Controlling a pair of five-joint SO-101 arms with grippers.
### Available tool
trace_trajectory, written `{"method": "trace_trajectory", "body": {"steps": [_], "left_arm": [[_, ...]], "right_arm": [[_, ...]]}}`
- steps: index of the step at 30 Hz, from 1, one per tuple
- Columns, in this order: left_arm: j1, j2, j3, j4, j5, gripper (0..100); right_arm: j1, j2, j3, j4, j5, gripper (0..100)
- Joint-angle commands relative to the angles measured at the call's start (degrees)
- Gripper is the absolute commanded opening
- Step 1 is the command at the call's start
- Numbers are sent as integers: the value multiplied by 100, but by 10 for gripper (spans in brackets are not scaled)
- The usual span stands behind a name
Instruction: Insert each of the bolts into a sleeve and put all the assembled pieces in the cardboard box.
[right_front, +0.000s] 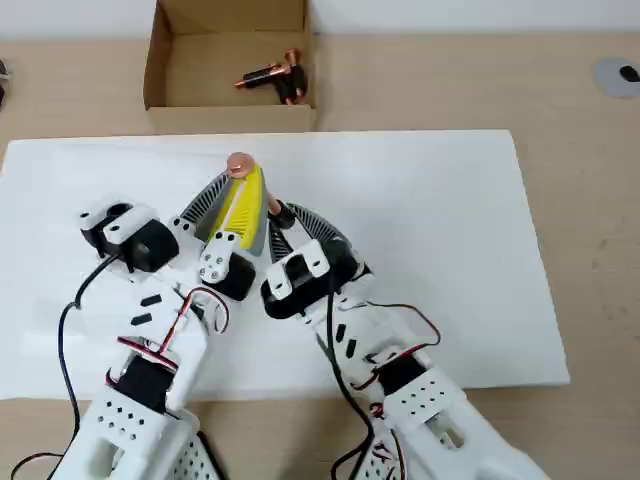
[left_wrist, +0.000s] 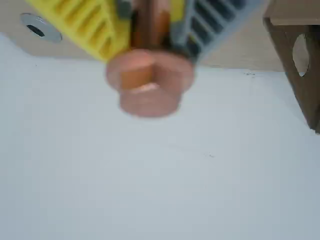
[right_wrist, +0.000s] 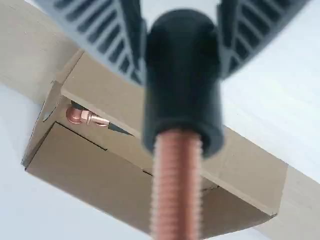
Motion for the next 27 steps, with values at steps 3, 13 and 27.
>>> {"method": "trace_trajectory", "body": {"steps": [3, 13, 27], "left_arm": [[132, -22, 193, -123, -105, 7], [149, -57, 668, -123, -114, 7], [519, -40, 967, -79, -114, 11]], "right_arm": [[-101, -119, -40, -18, -35, 10], [-101, -119, -48, -26, -35, 10], [-101, -119, -171, -9, -35, 10]]}}
